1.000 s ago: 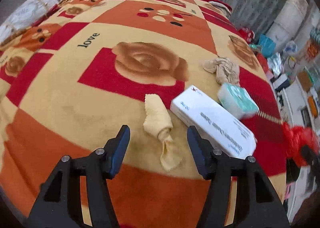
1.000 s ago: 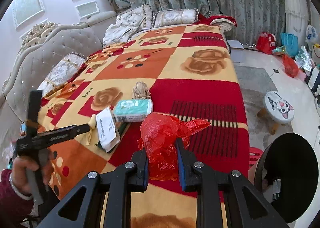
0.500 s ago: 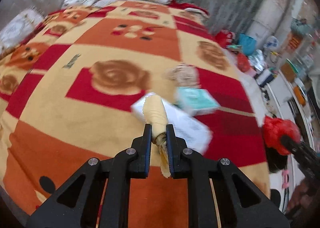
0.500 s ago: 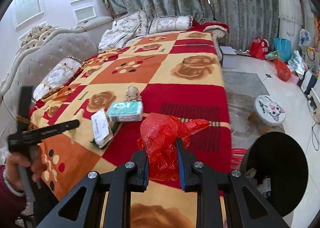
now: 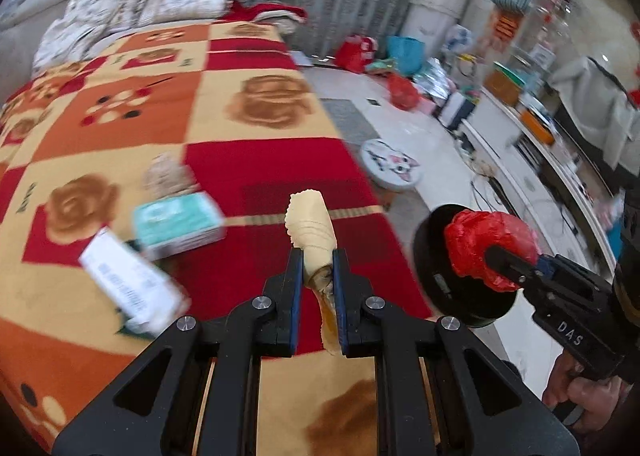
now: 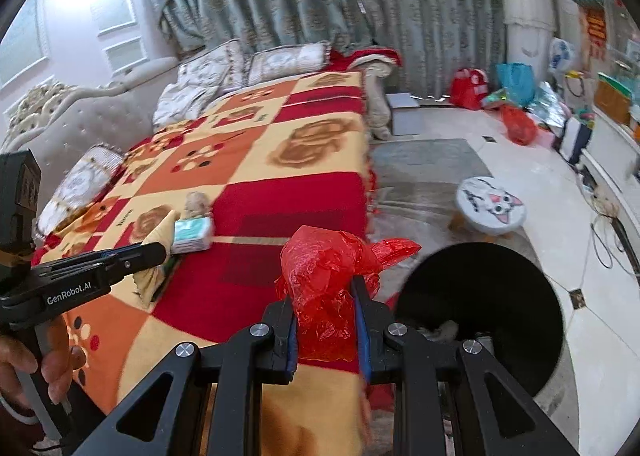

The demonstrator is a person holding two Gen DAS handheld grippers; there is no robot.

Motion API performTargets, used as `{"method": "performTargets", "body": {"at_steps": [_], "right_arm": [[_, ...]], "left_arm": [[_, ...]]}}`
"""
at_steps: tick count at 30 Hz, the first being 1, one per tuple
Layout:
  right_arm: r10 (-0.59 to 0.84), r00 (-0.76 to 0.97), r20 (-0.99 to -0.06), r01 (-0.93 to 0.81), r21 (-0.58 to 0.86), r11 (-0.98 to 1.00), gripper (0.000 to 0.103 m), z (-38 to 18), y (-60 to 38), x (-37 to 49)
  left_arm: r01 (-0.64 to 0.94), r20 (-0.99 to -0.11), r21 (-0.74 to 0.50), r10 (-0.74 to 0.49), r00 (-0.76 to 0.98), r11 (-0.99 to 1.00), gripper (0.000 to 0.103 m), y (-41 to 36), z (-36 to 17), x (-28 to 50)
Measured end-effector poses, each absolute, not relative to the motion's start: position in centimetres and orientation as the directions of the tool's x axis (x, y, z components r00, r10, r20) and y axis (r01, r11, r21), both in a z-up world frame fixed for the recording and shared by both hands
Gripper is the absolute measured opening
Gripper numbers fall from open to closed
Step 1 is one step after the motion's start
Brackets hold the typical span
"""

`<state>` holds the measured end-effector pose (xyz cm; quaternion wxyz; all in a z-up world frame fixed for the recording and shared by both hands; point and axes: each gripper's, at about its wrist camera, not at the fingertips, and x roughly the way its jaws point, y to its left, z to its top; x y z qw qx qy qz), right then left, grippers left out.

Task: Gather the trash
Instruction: 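Carry the red bag and rolled tissue over the bin and release both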

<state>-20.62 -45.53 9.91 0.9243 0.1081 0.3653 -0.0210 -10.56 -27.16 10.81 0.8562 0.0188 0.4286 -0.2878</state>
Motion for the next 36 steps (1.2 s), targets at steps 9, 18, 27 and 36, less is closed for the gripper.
{"method": "performTargets", "body": {"at_steps": [9,18,27,36], "right_arm": [[-0.039,0.715,-0.698,0.231,0.183,0.956,0.022,9.2,-50.6,-22.5],[-0.074,0.683,-0.726,0.324,0.211,0.922,0.022,7.3,-55.0,-23.5],[-0.085,0.663,-0.744,0.375,0.232,0.898,0.022,6.0,-57.5,-23.9],[-0.083,0.657,-0.749,0.422,0.274,0.864,0.039,5.2,-59.2,-24.0]], "left_arm": [[0.611,-0.756,-0.236,-0.538,0.373,0.756,0.012,-35.2,9.9,-11.4],[0.643,-0.778,-0.27,-0.556,0.293,0.717,0.012,-41.0,7.9,-12.0],[0.654,-0.786,-0.297,-0.567,0.246,0.696,0.012,-43.8,6.1,-12.4],[0.663,-0.777,-0.339,-0.596,0.204,0.668,0.037,-44.6,5.7,-12.3]]}}
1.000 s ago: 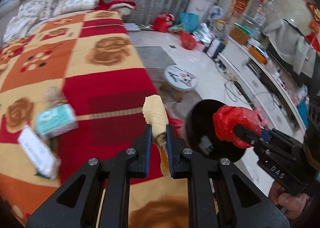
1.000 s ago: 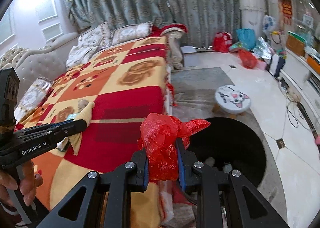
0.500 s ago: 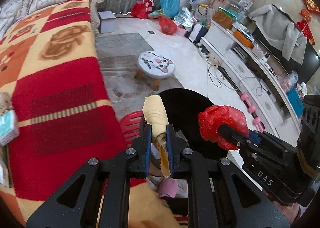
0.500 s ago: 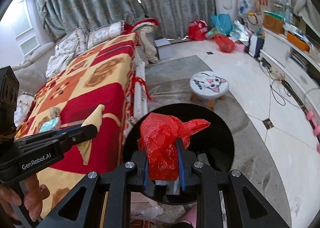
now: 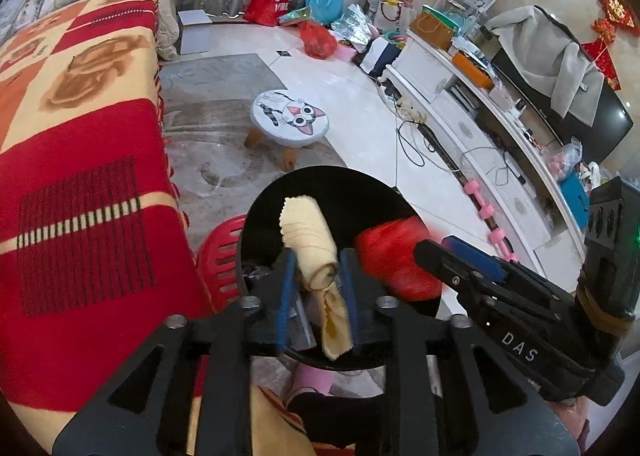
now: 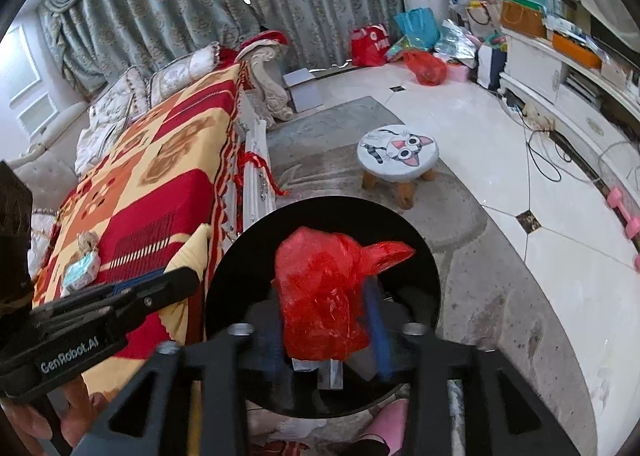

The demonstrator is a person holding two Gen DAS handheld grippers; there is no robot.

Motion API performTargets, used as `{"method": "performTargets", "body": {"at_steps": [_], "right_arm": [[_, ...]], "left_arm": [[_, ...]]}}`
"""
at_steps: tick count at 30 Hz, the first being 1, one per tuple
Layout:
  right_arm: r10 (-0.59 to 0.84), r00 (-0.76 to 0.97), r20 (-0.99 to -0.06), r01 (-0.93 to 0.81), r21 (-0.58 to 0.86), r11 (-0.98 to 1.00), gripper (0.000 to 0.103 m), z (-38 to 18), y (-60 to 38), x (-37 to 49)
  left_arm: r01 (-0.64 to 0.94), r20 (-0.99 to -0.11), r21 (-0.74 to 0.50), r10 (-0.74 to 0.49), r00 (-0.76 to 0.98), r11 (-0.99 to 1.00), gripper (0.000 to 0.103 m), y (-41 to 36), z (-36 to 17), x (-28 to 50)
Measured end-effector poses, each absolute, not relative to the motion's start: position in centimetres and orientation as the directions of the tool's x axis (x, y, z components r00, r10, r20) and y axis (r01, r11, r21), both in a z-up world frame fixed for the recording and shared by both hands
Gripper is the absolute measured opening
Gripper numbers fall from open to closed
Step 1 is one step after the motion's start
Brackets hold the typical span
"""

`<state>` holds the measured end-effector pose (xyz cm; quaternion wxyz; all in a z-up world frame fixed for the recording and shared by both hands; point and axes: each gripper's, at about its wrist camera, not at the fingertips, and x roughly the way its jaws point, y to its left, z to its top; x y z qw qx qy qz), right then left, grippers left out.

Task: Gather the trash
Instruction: 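Carry the red bag and rolled tissue over the bin and release both, then grasp the white Escitalopram box with the left tool while the right tool grasps the teal tissue pack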

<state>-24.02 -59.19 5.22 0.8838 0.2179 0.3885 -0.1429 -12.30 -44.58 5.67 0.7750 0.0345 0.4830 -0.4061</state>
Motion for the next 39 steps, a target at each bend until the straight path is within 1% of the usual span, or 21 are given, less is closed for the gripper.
{"method": "performTargets", "body": {"at_steps": [2,5,13,22,33,39], "right_arm": [[-0.085,0.655,-0.751,0.427,0.275,0.861,0.039,5.1,-59.3,-24.0],[-0.073,0.649,-0.757,0.425,0.281,0.86,0.039,5.0,-59.1,-24.0],[-0.053,0.644,-0.763,0.398,0.275,0.875,0.04,5.0,-57.4,-23.6],[-0.014,0.65,-0.76,0.343,0.277,0.897,0.04,5.8,-54.3,-22.5],[0.064,0.637,-0.768,0.228,0.267,0.936,0.04,6.0,-48.5,-19.8],[0.111,0.621,-0.776,0.145,0.253,0.957,0.04,6.0,-44.8,-18.1]], "left_arm": [[0.655,-0.772,-0.347,-0.601,0.207,0.671,0.048,-44.3,5.7,-12.3],[0.65,-0.775,-0.344,-0.596,0.212,0.678,0.048,-43.9,5.7,-12.4],[0.612,-0.793,-0.279,-0.537,0.287,0.74,0.048,-41.7,6.4,-12.3],[0.561,-0.793,-0.247,-0.498,0.35,0.79,0.048,-37.0,6.5,-11.2],[0.412,-0.828,-0.203,-0.38,0.412,0.888,0.048,-28.7,4.2,-6.9],[0.29,-0.847,-0.179,-0.297,0.441,0.94,0.048,-21.7,3.9,-4.7]]}}
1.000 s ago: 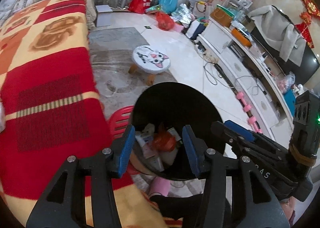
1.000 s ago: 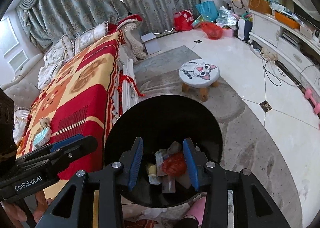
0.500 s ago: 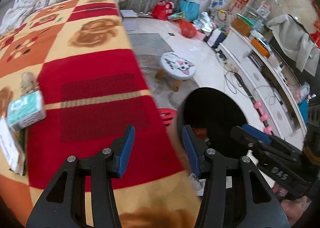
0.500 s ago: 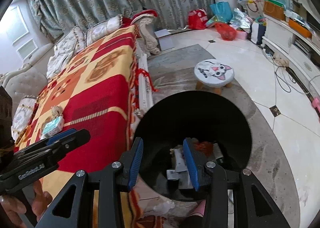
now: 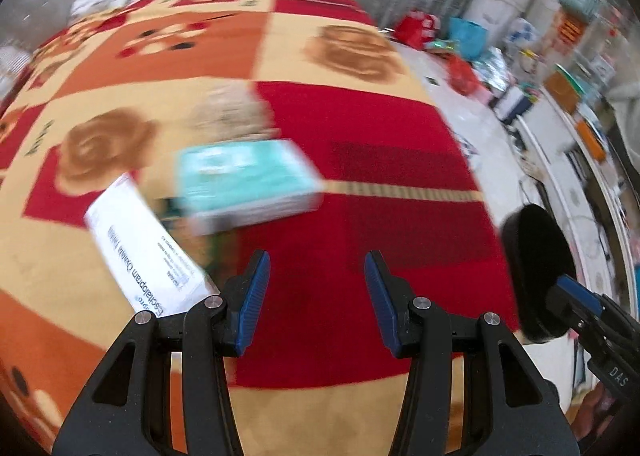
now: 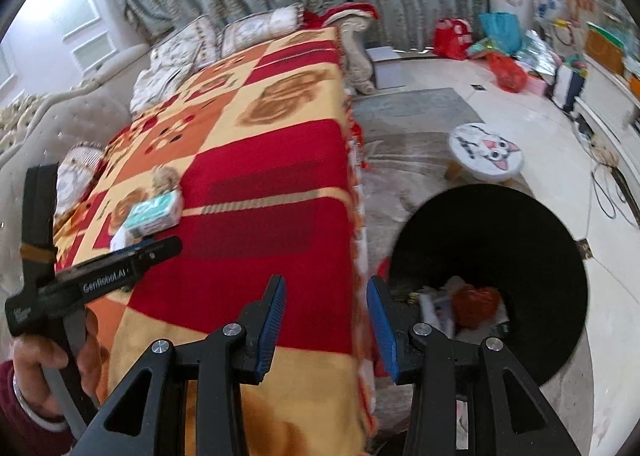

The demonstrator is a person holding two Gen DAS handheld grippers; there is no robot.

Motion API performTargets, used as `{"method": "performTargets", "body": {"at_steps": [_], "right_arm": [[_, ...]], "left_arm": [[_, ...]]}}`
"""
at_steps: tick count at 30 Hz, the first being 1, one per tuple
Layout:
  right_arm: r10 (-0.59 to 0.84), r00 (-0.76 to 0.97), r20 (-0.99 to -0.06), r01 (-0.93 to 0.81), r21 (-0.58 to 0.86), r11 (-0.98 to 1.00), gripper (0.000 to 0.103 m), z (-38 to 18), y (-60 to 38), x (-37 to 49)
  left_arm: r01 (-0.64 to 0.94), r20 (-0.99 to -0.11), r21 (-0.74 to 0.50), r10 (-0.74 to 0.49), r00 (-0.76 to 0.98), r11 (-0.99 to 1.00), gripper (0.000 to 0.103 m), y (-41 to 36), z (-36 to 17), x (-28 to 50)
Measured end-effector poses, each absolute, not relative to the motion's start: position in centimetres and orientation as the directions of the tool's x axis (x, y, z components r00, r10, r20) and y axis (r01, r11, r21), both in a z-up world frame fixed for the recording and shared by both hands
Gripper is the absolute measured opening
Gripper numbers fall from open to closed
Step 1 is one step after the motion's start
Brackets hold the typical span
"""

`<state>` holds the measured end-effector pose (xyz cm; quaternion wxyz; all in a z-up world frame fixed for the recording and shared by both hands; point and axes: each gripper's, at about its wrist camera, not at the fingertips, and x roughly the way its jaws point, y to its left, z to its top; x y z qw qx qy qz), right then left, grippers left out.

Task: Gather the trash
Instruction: 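Grasp the white Escitalopram box with the left tool while the right tool grasps the teal tissue pack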

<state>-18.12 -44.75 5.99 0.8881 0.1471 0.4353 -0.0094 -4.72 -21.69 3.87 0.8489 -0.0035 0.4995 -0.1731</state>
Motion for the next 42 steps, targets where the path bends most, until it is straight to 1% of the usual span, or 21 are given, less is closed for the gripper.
{"method": "performTargets", "body": {"at_steps": [3,7,10,13,17,19,21,24,26,27,28,31,32,35,37,40,42], "right_arm": [[0.136,0.611,-0.78,0.102,0.248,0.963,0.042,5.9,-42.8,-17.2],[0.176,0.604,-0.777,0.043,0.252,0.967,0.056,5.8,-40.0,-15.6],[0.215,0.591,-0.777,-0.007,0.261,0.965,0.058,5.6,-37.6,-13.8],[0.259,0.572,-0.778,-0.057,0.277,0.959,0.059,5.4,-34.9,-11.3],[0.319,0.55,-0.772,-0.087,0.327,0.941,0.07,5.1,-32.0,-7.8],[0.338,0.525,-0.781,-0.083,0.348,0.934,0.07,4.8,-31.0,-6.5],[0.356,0.492,-0.795,-0.075,0.369,0.926,0.07,4.2,-30.0,-5.5],[0.373,0.474,-0.798,-0.073,0.386,0.92,0.07,4.0,-29.1,-4.8],[0.355,0.496,-0.792,-0.076,0.367,0.927,0.07,4.5,-28.4,-4.6],[0.337,0.512,-0.79,-0.083,0.345,0.935,0.07,4.9,-28.1,-4.5],[0.312,0.526,-0.791,-0.088,0.314,0.945,0.07,5.2,-27.7,-4.1],[0.285,0.53,-0.799,-0.083,0.286,0.955,0.077,5.2,-27.4,-2.7],[0.284,0.518,-0.807,-0.084,0.282,0.956,0.08,4.9,-27.3,-2.0],[0.262,0.476,-0.84,-0.093,0.247,0.964,0.082,3.5,-27.1,-0.3],[0.248,0.477,-0.843,-0.094,0.231,0.968,0.082,3.0,-27.2,0.2],[0.287,0.451,-0.845,-0.08,0.282,0.956,0.082,2.0,-28.0,0.6],[0.292,0.478,-0.829,-0.084,0.288,0.954,0.078,2.2,-28.4,0.2]], "left_arm": [[0.244,-0.849,-0.164,-0.263,0.459,0.956,0.048,-17.9,4.0,-4.6],[0.157,-0.859,-0.147,-0.205,0.469,0.977,0.048,-12.4,4.0,-4.3],[0.094,-0.86,-0.132,-0.161,0.484,0.987,0.048,-8.5,4.1,-4.0],[0.071,-0.854,-0.152,-0.167,0.493,0.986,0.048,-6.2,4.7,-4.1],[0.096,-0.835,-0.171,-0.196,0.515,0.98,0.048,-5.1,5.8,-4.6],[0.11,-0.828,-0.178,-0.209,0.521,0.978,0.048,-4.8,6.2,-4.7],[0.115,-0.824,-0.17,-0.205,0.528,0.979,0.052,-4.5,6.4,-4.5],[0.095,-0.82,-0.131,-0.162,0.55,0.987,0.053,-3.5,6.4,-3.7],[0.084,-0.821,-0.122,-0.148,0.552,0.989,0.055,-2.8,6.1,-3.1],[0.086,-0.824,-0.123,-0.151,0.546,0.989,0.058,-2.7,6.0,-2.9],[0.094,-0.831,-0.124,-0.156,0.533,0.988,0.059,-2.6,5.7,-2.6],[0.112,-0.841,-0.124,-0.164,0.515,0.986,0.06,-2.5,5.0,-2.2],[0.129,-0.844,-0.118,-0.168,0.509,0.985,0.063,-2.7,4.7,-2.0],[0.15,-0.854,-0.087,-0.151,0.499,0.985,0.065,-3.2,4.0,-1.6],[0.157,-0.86,-0.069,-0.138,0.491,0.985,0.065,-3.4,3.4,-1.2],[0.178,-0.872,-0.051,-0.13,0.471,0.983,0.065,-4.0,2.3,-0.7],[0.18,-0.875,-0.045,-0.126,0.467,0.983,0.065,-4.3,1.9,-0.5]]}}
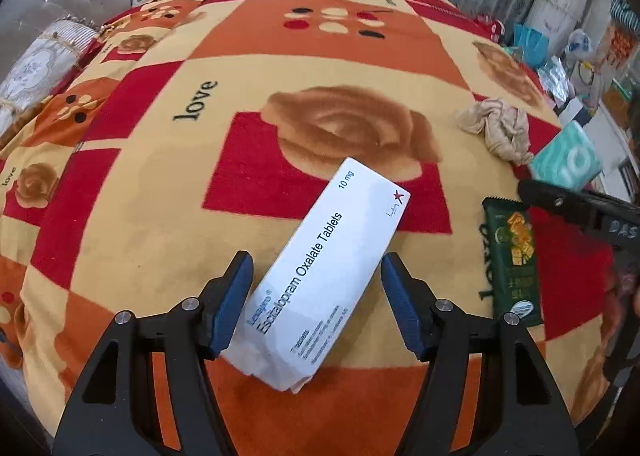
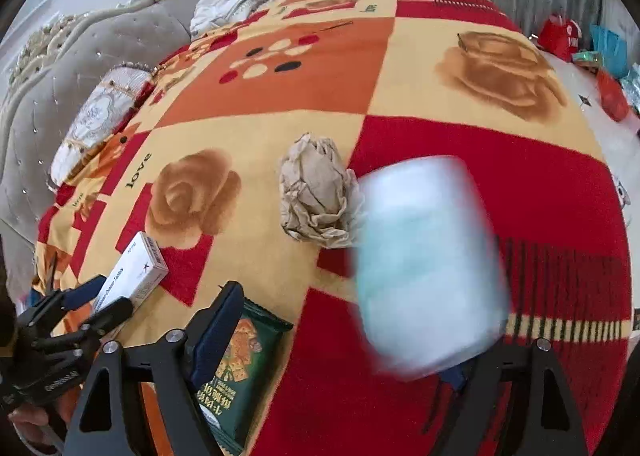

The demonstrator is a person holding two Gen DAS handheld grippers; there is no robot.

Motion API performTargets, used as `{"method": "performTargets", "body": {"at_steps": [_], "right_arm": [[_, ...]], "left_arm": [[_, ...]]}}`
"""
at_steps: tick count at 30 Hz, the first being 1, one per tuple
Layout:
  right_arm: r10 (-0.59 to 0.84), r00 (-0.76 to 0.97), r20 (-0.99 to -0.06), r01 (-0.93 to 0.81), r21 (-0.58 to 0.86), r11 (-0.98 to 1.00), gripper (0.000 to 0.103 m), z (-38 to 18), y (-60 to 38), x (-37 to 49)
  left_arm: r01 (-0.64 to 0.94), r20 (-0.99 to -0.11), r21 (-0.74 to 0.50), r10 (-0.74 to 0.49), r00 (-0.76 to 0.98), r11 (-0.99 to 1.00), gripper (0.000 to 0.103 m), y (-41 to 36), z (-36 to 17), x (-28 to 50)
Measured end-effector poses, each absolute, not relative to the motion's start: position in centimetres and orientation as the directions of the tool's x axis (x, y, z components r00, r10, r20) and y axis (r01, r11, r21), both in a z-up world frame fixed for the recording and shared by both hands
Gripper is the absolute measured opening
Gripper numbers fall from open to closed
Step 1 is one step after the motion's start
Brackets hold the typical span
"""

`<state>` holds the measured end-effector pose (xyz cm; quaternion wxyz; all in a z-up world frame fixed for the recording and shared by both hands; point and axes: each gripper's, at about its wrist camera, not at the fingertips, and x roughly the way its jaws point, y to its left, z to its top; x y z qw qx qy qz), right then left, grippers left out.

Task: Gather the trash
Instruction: 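Grasp the white Escitalopram box with the left tool while the right tool grasps the teal tissue pack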

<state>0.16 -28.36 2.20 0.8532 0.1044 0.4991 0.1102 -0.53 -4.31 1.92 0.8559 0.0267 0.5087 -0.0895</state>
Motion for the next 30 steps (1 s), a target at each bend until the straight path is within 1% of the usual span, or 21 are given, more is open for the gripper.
{"method": "performTargets", "body": {"at_steps": [2,4,5,6,7,10,12,15,16,18,19,20,21,22,23,24,25,26,30], "right_arm": [[0.318,0.494,-0.809,-0.079,0.322,0.943,0.052,2.6,-29.0,-0.4],[0.312,0.519,-0.796,-0.083,0.316,0.945,0.044,3.1,-29.7,-1.5],[0.301,0.53,-0.792,-0.079,0.308,0.948,0.038,3.4,-30.2,-1.9],[0.303,0.537,-0.787,-0.076,0.313,0.947,0.034,3.5,-30.6,-2.3],[0.316,0.543,-0.778,-0.073,0.332,0.941,0.027,3.6,-31.3,-2.9],[0.326,0.553,-0.767,-0.057,0.356,0.933,0.016,3.7,-32.8,-3.9],[0.325,0.542,-0.775,-0.063,0.348,0.935,0.016,3.7,-33.0,-4.3],[0.38,0.497,-0.78,-0.137,0.361,0.922,0.016,4.2,-32.7,-5.4],[0.395,0.49,-0.777,-0.159,0.365,0.917,0.017,4.5,-32.6,-5.7],[0.428,0.488,-0.761,-0.213,0.371,0.904,0.026,5.2,-32.6,-6.5],[0.44,0.489,-0.753,-0.234,0.373,0.898,0.036,5.6,-32.6,-6.7],[0.445,0.495,-0.746,-0.249,0.369,0.896,0.04,5.9,-32.6,-6.8],[0.431,0.509,-0.745,-0.259,0.344,0.902,0.042,6.2,-32.7,-6.7],[0.409,0.517,-0.752,-0.263,0.315,0.912,0.048,6.3,-32.6,-6.5],[0.379,0.526,-0.761,-0.267,0.275,0.924,0.058,6.4,-32.6,-6.1],[0.35,0.537,-0.768,-0.275,0.233,0.933,0.065,6.3,-32.6,-5.6],[0.338,0.536,-0.773,-0.283,0.212,0.935,0.079,6.1,-32.6,-5.0],[0.322,0.527,-0.786,-0.296,0.185,0.937,0.081,5.7,-32.6,-4.2],[0.283,0.488,-0.826,-0.359,0.106,0.928,0.081,4.2,-32.5,-1.9]], "left_arm": [[0.165,-0.874,-0.053,-0.126,0.469,0.985,0.065,-4.3,1.7,-0.3],[0.156,-0.872,-0.067,-0.134,0.471,0.985,0.062,-4.2,1.7,-0.2],[0.158,-0.87,-0.07,-0.138,0.474,0.985,0.055,-4.3,1.7,-0.3],[0.161,-0.869,-0.069,-0.139,0.476,0.984,0.052,-4.4,1.8,-0.3],[0.163,-0.868,-0.069,-0.14,0.477,0.984,0.051,-4.5,1.8,-0.4],[0.166,-0.861,-0.08,-0.152,0.485,0.983,0.047,-4.8,2.1,-0.7],[0.166,-0.854,-0.085,-0.158,0.496,0.982,0.047,-5.0,2.6,-1.1],[0.175,-0.845,-0.085,-0.164,0.509,0.981,0.047,-5.3,3.3,-1.6],[0.175,-0.843,-0.085,-0.165,0.512,0.981,0.047,-5.4,3.5,-1.7],[0.178,-0.842,-0.08,-0.162,0.514,0.981,0.047,-5.5,3.8,-1.8],[0.181,-0.843,-0.078,-0.162,0.513,0.98,0.047,-5.6,3.8,-1.8],[0.183,-0.843,-0.077,-0.162,0.513,0.98,0.047,-5.7,3.9,-1.8],[0.184,-0.843,-0.077,-0.163,0.513,0.98,0.047,-5.8,3.9,-1.9],[0.187,-0.842,-0.08,-0.167,0.513,0.979,0.047,-5.9,4.0,-1.9],[0.189,-0.842,-0.083,-0.171,0.513,0.978,0.047,-6.0,4.1,-2.0],[0.191,-0.841,-0.087,-0.175,0.513,0.978,0.047,-6.1,4.2,-2.1],[0.194,-0.84,-0.09,-0.18,0.512,0.977,0.047,-6.1,4.3,-2.1],[0.197,-0.84,-0.094,-0.184,0.51,0.976,0.047,-6.2,4.4,-2.2],[0.204,-0.843,-0.105,-0.196,0.502,0.973,0.047,-6.7,4.6,-2.4]]}}
